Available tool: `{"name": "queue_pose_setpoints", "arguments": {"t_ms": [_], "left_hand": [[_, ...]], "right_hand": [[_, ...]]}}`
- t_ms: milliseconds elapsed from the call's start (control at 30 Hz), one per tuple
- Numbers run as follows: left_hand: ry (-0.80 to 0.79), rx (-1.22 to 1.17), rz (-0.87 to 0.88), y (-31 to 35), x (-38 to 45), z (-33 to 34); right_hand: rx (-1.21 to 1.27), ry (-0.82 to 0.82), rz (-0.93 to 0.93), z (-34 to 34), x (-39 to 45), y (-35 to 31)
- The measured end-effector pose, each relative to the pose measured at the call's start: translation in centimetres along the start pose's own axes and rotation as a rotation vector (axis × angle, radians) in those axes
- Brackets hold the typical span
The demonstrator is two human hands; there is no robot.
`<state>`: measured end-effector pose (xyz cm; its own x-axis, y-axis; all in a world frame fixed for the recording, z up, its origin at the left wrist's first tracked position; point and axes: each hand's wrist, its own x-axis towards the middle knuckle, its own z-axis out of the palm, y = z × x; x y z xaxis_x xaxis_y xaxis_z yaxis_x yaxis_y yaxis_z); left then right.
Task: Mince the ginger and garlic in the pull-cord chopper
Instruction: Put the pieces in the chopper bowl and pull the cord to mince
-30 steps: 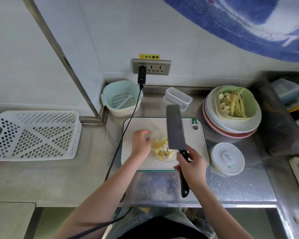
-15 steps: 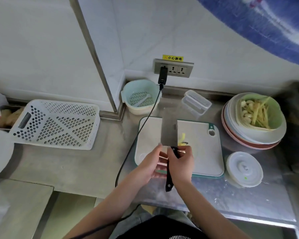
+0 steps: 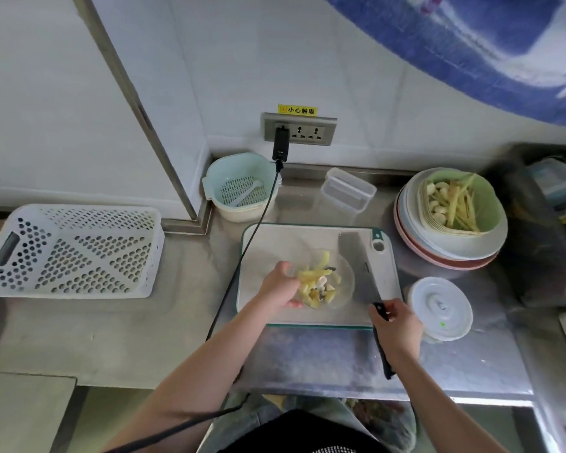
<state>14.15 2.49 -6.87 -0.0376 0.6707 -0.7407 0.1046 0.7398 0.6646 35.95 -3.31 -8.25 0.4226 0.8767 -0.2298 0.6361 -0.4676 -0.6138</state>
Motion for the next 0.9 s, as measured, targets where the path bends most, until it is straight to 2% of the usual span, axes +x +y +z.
{"name": "queue_pose_setpoints", "arguments": {"t_ms": [100, 200, 267, 367, 433, 500, 567, 633, 733, 833, 900], "left_hand": [[0.008, 0.12, 0.131, -0.4, 0.1, 0.0], [0.182, 0.442, 0.463, -1.8, -0.3, -0.1], [0.249, 0.5, 0.521, -2.1, -0.8, -0.1], [0.32, 0.634, 0.635, -2.2, -1.4, 0.2], [0.377, 0.645, 0.699, -2.0, -1.8, 0.3], [0.399, 0.608, 0.641, -1.9, -1.5, 0.3], [0.352, 0.606, 0.527, -1.7, -0.6, 0.3], [0.318, 0.524, 0.422, -1.4, 0.1, 0.3], [0.258, 0.455, 0.363, -1.8, 0.7, -0.3], [0.231, 0.477, 0.302, -2.2, 1.0, -0.9], [0.249, 0.477, 0.324, -2.4, 1.1, -1.2]], "right_hand": [[-0.12, -0.043, -0.052, -0.3, 0.9, 1.6], [-0.153, 0.091, -0.077, -2.9, 2.3, 2.2], [-0.22, 0.149, -0.03, -4.8, 3.7, 2.8], [-0.348, -0.064, 0.219, -6.1, 6.2, 3.5], [-0.371, -0.198, 0.276, -6.2, 7.5, 3.6], [-0.368, -0.219, 0.245, -5.9, 7.8, 3.4], [-0.303, -0.178, 0.251, -5.7, 7.5, 2.7], [-0.209, -0.09, 0.225, -5.6, 6.9, 1.6], [0.047, 0.04, 0.15, -5.8, 5.4, -1.4], [0.313, -0.038, 0.024, -5.7, 3.6, -5.0], [0.518, -0.116, -0.103, -5.2, 2.6, -7.4]]}}
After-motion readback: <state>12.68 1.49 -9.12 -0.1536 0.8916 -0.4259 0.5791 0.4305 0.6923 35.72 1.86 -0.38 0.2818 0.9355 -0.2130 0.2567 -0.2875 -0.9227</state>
